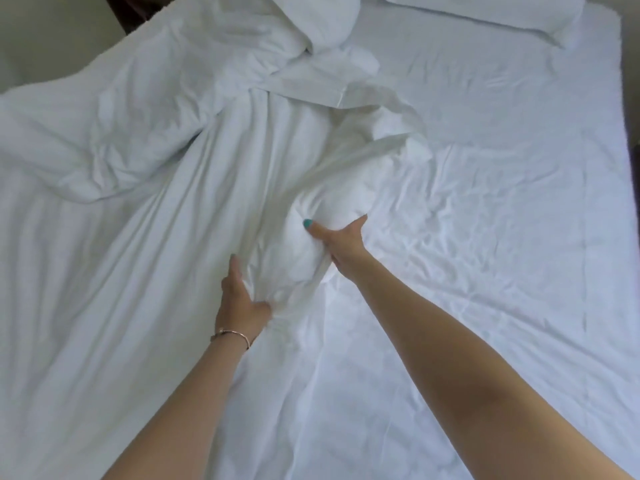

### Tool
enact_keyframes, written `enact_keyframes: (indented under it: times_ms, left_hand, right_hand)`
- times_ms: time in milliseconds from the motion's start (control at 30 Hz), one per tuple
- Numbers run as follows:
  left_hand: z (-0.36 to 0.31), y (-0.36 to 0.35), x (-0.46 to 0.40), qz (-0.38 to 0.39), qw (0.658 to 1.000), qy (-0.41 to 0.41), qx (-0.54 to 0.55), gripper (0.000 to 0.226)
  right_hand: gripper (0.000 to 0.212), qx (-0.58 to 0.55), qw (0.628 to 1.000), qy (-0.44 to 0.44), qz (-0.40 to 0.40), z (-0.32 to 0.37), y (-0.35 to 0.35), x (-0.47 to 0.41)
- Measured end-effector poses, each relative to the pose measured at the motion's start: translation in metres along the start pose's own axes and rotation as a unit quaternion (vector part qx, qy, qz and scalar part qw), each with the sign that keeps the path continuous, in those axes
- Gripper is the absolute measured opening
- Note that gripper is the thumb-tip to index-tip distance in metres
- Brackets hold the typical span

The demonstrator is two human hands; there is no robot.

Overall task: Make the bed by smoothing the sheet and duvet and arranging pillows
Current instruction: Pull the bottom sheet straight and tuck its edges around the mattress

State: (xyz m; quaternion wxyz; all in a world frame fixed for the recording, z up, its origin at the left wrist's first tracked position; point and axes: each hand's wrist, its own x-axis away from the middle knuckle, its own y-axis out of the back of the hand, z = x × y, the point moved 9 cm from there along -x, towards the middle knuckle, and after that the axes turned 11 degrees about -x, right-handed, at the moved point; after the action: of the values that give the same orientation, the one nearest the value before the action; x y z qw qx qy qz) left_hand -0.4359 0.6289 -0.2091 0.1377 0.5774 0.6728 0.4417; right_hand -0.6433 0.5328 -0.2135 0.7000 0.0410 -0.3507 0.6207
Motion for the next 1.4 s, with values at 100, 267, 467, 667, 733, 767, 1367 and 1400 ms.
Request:
enact_keyframes:
  times_ms: [100, 267, 467, 667, 733, 767, 1367, 1400]
  left_hand:
    - [-0.047, 0.001, 0.014, 0.011, 0.990, -0.118, -0.075, 0.109]
    - [-0.096, -0.022, 0.031, 0.122, 0.970, -0.201, -0.057, 0.098]
    - [-0.143, -0.066, 0.102, 0.206, 0.914, -0.319, -0.142, 0.078]
    - [-0.079, -0.132, 0.132, 0.276, 0.812, -0.310, -0.410, 0.074]
    - [-0.091, -0.137, 0.173, 0.232, 0.799, -0.427, -0.354, 0.073]
    - [-0.089, -0.144, 0.194, 0.233, 0.777, -0.468, -0.350, 0.074]
    - [-0.053, -0.228, 0.217, 0.208, 0.806, -0.268, -0.486, 0.127]
    - [-0.056, -0.233, 0.223, 0.200, 0.792, -0.267, -0.511, 0.129]
  right_hand:
    - [0.090, 0.109, 0.990, 0.085, -0.024, 0.032, -0.010, 0.009]
    - [0.070, 0.181, 0.956, 0.203, -0.113, 0.105, 0.017, 0.079]
    - [0.076, 0.258, 0.836, 0.158, -0.458, 0.148, 0.167, 0.290]
    - [0.094, 0.330, 0.878, -0.105, -0.331, 0.006, 0.246, 0.277]
    - [0.111, 0.358, 0.853, -0.171, -0.340, -0.036, 0.271, 0.273]
    - [0.119, 0.379, 0.842, -0.179, -0.340, -0.050, 0.278, 0.271]
    - [0.147, 0.420, 0.831, -0.060, -0.360, -0.055, 0.349, 0.221]
    - [0.145, 0.385, 0.859, -0.046, -0.335, -0.058, 0.350, 0.219]
